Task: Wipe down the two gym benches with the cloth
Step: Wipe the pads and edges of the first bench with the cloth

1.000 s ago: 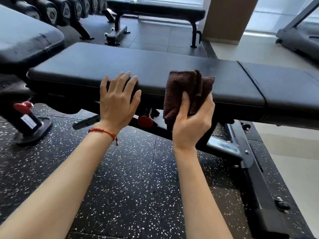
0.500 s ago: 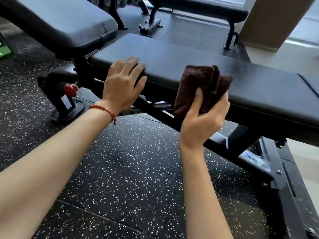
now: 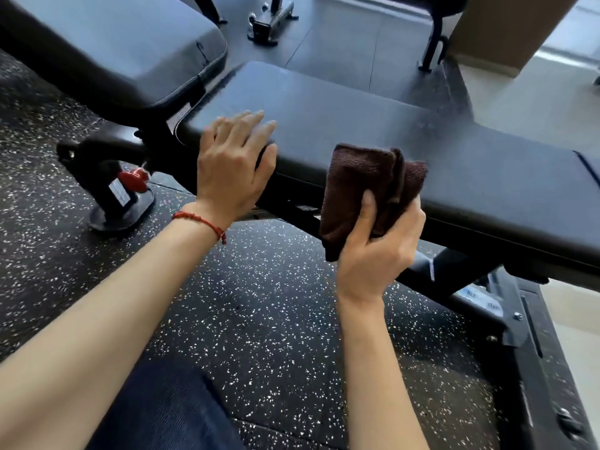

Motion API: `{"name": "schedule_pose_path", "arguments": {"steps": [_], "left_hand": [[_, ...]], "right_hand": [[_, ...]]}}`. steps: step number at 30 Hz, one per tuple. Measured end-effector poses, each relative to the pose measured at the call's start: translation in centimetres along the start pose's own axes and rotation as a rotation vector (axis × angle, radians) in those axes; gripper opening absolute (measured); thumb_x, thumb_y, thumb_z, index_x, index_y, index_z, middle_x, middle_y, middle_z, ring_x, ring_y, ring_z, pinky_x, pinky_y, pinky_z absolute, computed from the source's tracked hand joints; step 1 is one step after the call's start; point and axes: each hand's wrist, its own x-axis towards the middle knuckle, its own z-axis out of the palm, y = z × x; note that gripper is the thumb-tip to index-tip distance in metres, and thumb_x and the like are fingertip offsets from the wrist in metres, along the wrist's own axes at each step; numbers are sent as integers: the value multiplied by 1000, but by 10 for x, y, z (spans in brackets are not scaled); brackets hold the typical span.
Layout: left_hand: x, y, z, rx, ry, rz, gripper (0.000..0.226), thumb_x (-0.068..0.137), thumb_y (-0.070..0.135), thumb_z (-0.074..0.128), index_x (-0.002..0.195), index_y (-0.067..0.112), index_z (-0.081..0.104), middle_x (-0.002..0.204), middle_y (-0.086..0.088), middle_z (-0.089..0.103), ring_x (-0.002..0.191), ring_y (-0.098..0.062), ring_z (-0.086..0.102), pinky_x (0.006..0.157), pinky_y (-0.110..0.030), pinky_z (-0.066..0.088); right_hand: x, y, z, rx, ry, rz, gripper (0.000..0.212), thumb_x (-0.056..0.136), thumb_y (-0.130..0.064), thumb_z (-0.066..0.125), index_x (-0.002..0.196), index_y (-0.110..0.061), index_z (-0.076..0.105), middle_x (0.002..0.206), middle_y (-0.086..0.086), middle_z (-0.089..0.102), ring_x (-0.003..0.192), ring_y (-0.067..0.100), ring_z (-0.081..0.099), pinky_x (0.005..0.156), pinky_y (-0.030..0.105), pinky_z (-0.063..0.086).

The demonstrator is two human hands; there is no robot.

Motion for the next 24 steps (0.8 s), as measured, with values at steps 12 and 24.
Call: {"name": "schedule_pose_path", "arguments": {"steps": [12,24], "left_hand": [[0,-13,9,29,11,-1,37,94,25,37,110,11,67,117,-8,65,109,-29,58,95,-38,32],[-3,-23,-4,-105,27,67,31,92,18,46,112,4,65,117,-12,64,111,-28,57,101,-44,33]], "right_hand": [[5,1,-13,-144,169,135,49,91,-33,53,112,11,54,100,9,60,94,21,57,86,14,40],[-27,-50,46,-73,42,62,46,91,-30,52,113,11,53,102,21,62,96,26,59,87,27,45]]}}
